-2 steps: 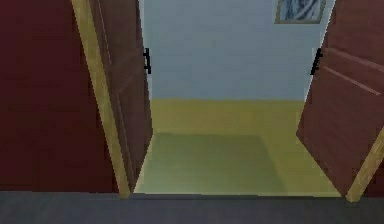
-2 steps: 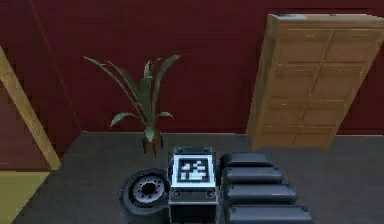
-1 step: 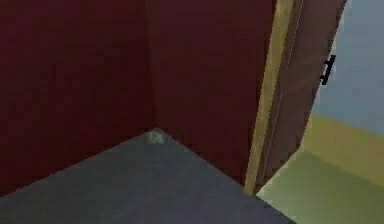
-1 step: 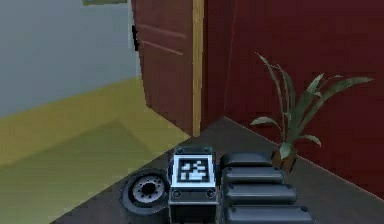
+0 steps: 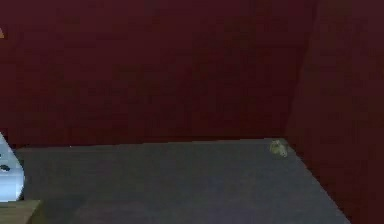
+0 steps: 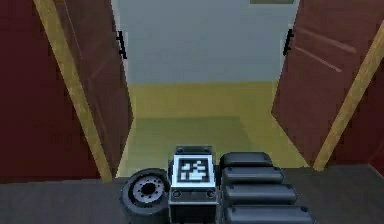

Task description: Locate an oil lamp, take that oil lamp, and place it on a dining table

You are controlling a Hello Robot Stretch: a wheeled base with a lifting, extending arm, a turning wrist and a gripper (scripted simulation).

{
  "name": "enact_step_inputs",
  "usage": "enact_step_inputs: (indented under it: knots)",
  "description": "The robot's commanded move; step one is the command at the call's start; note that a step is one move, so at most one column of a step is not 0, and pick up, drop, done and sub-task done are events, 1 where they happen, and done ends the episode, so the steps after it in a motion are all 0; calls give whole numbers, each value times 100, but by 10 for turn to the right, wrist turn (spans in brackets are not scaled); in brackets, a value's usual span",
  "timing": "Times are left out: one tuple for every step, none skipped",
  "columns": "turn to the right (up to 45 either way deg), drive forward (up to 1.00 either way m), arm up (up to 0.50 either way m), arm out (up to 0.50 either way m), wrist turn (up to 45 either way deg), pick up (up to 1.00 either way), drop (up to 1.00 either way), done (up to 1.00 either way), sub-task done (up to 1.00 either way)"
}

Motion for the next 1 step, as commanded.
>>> enact_step_inputs:
  knots:
    - [0, 90, 0, 0, 0, 0, 0, 0, 0]
